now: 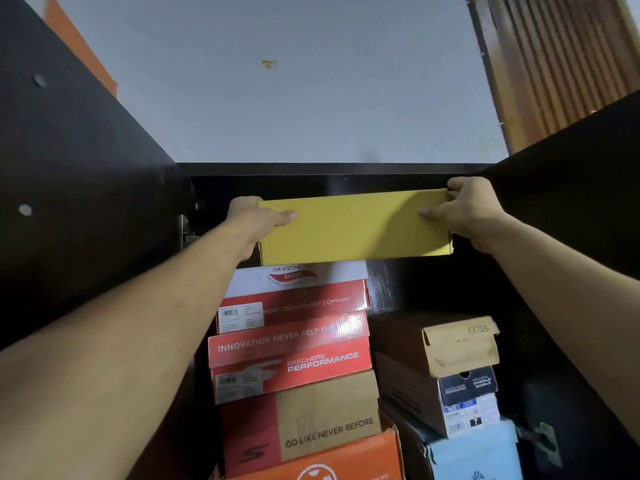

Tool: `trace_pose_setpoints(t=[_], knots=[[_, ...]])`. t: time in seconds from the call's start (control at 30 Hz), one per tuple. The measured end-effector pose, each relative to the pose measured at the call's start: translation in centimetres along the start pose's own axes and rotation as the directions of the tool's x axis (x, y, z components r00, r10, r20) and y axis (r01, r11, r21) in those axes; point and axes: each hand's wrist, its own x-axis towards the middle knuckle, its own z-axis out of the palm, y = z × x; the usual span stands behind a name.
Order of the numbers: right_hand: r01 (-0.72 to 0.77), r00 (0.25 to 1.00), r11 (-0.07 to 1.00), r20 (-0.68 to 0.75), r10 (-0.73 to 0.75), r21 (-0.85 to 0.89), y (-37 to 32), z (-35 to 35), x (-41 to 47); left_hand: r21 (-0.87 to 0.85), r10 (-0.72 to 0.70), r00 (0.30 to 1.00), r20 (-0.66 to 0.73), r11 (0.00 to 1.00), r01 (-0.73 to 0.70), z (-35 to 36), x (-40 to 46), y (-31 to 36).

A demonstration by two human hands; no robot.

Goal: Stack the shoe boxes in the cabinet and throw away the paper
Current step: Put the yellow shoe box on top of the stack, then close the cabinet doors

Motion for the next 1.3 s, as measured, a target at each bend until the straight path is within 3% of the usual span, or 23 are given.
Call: trace_pose_setpoints(t=[0.2,0.4,0.5,0.6,0.67,0.9,1.17,1.3], knots=[[0.042,0.998,0.999,0.038,-0.041,-0.03,0.1,5.5,2.8,0.081,-0.015,0.998,-0.063,0.997,0.02,-1.8,4.8,-2.5],[0.049,0.998,0.998,0.046,-0.051,0.027,0.9,11.4,4.1,0.414,0.21,0.942,-0.26,0.906,-0.087,-2.6,7.0,-5.9],[0.097,0.995,0.995,-0.011,-0.097,0.001,1.9,14.5,4.0,0.717,0.383,0.896,-0.225,0.688,-0.114,-1.9,7.1,-8.0],[0.116,0.99,0.987,-0.071,-0.124,-0.109,2.6,16.7,3.3,0.91,0.517,0.856,0.001,0.355,-0.215,-1.6,6.5,-10.3],[0.151,0.987,0.972,-0.027,-0.158,-0.18,3.0,17.7,3.0,0.932,0.505,0.85,0.151,0.213,-0.292,-1.8,6.2,-11.8],[0.235,0.963,0.894,0.218,-0.161,-0.381,4.7,19.0,2.2,0.938,0.346,0.913,0.216,0.188,-0.292,-3.2,4.9,-14.0],[0.211,0.96,0.903,0.256,-0.118,-0.375,5.2,16.7,1.0,0.936,0.351,0.913,0.209,0.198,-0.291,-1.4,3.3,-13.7],[0.209,0.962,0.889,0.25,-0.112,-0.407,5.5,11.8,-0.7,0.904,0.331,0.912,0.242,0.266,-0.336,1.4,1.4,-12.8]])
